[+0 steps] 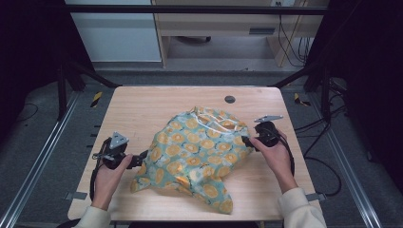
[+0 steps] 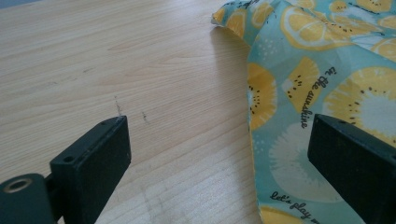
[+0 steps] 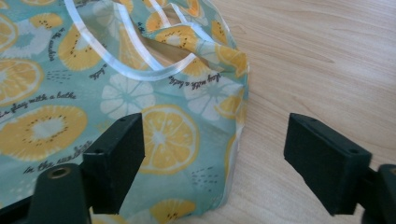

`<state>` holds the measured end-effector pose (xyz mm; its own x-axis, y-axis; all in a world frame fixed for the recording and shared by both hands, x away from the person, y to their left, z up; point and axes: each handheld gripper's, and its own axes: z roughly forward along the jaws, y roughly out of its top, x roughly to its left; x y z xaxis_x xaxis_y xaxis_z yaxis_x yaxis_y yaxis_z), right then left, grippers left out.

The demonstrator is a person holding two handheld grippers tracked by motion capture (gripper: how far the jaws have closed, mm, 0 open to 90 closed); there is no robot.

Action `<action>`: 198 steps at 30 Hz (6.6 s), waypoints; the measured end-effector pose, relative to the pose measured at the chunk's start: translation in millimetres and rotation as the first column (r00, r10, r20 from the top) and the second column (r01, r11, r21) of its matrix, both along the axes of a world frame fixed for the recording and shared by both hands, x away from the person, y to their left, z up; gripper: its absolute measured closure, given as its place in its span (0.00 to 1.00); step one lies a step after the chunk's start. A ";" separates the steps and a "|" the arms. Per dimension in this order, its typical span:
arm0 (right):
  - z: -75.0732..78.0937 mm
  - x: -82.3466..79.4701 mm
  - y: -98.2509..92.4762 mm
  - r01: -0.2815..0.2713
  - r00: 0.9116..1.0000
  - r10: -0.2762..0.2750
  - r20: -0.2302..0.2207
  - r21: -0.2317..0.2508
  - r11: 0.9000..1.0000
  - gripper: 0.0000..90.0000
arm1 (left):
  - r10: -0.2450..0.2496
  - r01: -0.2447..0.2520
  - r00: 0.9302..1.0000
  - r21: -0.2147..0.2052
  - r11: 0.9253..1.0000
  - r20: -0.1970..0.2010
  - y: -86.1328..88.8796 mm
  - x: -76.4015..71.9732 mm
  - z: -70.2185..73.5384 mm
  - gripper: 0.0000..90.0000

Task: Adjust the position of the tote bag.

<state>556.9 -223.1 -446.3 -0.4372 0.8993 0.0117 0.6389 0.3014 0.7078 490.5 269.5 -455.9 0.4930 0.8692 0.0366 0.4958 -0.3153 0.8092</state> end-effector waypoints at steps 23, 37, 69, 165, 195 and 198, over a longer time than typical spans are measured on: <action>-35.3 29.8 17.1 -0.073 0.990 0.076 -0.120 0.031 0.997 0.42 | -0.063 0.063 0.998 -0.005 0.998 0.014 -17.2 1.5 9.5 0.07; -7.4 13.8 26.1 -0.188 0.982 0.189 -0.016 0.042 0.981 1.00 | -0.104 0.108 0.993 0.063 0.992 -0.056 -57.8 64.1 40.8 0.07; 42.7 3.3 8.3 -0.196 0.977 0.192 0.093 0.042 0.980 1.00 | -0.183 0.193 0.978 0.096 0.977 -0.104 -83.2 81.8 38.2 1.00; 89.5 -145.4 6.6 -0.372 0.889 0.307 0.340 0.142 0.917 1.00 | -0.209 0.247 0.945 -0.130 0.960 0.251 -21.7 -54.1 78.0 1.00; 79.3 -174.1 2.8 -0.375 0.891 0.310 0.331 0.151 0.915 1.00 | -0.254 0.303 0.930 -0.161 0.939 0.266 -17.1 -85.0 78.4 1.00; 75.3 -178.9 3.3 -0.374 0.893 0.312 0.325 0.150 0.915 1.00 | -0.261 0.309 0.929 -0.163 0.937 0.264 -15.9 -89.5 78.2 1.00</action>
<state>378.0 -219.8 -371.0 -0.7300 0.6835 0.0037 0.2801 0.2943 0.9138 401.0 253.6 -377.7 0.7192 0.6944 0.0228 0.1976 -0.2359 0.9515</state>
